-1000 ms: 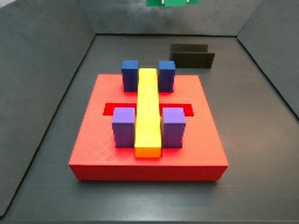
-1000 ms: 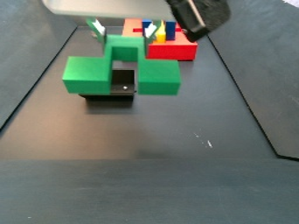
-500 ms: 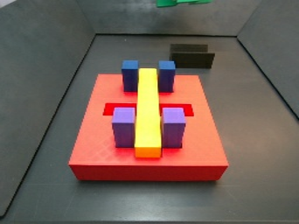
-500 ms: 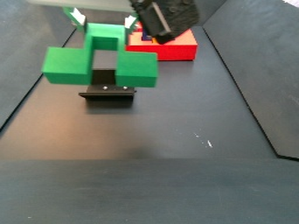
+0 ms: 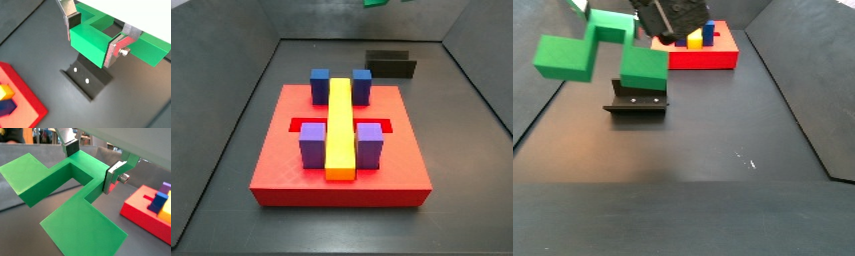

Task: Pick up the green object. Move up. Place the green object on the fixture. Regrasp the green object. Move to above the board. Insert the green object.
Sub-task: Place the green object on the fixture.

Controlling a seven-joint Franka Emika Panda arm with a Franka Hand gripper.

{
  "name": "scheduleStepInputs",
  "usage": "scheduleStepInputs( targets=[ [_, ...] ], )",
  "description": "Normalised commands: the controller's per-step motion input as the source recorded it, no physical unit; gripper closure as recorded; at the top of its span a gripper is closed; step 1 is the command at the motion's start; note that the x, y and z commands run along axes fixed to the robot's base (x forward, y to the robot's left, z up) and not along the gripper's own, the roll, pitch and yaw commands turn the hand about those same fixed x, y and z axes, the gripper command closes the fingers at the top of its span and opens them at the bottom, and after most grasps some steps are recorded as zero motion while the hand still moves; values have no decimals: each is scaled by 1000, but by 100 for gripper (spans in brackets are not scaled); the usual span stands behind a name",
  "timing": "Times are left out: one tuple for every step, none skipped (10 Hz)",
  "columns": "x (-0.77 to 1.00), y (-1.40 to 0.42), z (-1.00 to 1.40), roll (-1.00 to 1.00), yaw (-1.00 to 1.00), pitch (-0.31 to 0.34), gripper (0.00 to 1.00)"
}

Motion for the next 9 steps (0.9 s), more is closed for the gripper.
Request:
scheduleStepInputs(
  targets=[
    [686, 54, 163, -471, -189, -46, 100],
    [771, 263, 183, -426, -320, 117, 100],
    [740, 289, 191, -357, -174, 389, 100],
    [731, 89, 246, -374, -43, 683, 100],
    [606, 0, 200, -531, 0, 843, 100],
    [354, -46, 23, -631, 0, 680, 100],
    [0, -160, -43, -60, 89, 177, 100],
    [0, -260, 0, 46, 0, 0, 100],
    [-29, -540, 0, 317, 0, -74, 100]
  ],
)
